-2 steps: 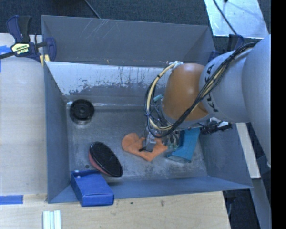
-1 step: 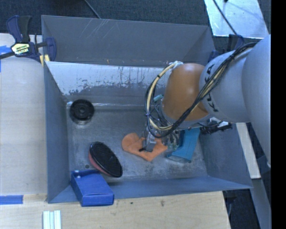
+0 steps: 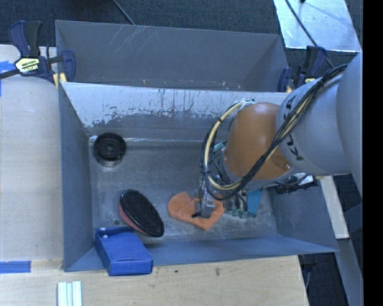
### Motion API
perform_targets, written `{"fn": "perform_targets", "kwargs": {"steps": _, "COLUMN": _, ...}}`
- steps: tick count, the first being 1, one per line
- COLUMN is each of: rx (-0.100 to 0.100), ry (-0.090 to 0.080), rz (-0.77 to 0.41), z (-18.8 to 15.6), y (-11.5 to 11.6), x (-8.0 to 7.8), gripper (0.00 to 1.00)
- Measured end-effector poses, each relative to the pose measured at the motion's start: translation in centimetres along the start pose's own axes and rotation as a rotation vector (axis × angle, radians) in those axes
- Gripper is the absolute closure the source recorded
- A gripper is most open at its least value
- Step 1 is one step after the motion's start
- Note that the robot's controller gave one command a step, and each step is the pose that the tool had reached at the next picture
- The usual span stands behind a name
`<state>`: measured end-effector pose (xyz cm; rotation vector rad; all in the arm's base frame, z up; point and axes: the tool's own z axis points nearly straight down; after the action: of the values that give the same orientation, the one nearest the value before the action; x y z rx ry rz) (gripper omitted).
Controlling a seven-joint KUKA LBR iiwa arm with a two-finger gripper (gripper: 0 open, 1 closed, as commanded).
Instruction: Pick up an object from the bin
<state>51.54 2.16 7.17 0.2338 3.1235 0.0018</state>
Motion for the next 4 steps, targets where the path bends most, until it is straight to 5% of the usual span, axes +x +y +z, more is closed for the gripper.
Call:
{"fn": "perform_targets", "kwargs": {"steps": 1, "rx": -0.001, "ry": 0.005, "rz": -0.005, "z": 0.1, "y": -4.9, "x": 0.1, "gripper": 1.00}}
{"fn": "perform_targets", "kwargs": {"steps": 2, "rx": 0.004, "ry": 0.005, "rz": 0.007, "z": 0.1, "y": -6.3, "x": 0.0, "gripper": 1.00}}
{"fn": "perform_targets", "kwargs": {"steps": 3, "rx": 0.002, "ry": 0.005, "rz": -0.021, "z": 0.0, "y": -3.1, "x": 1.6, "gripper": 1.00}}
{"fn": "perform_targets", "kwargs": {"steps": 4, "rx": 0.002, "ry": 0.007, "rz": -0.016, "z": -10.3, "y": -3.8, "x": 1.4, "gripper": 1.00}}
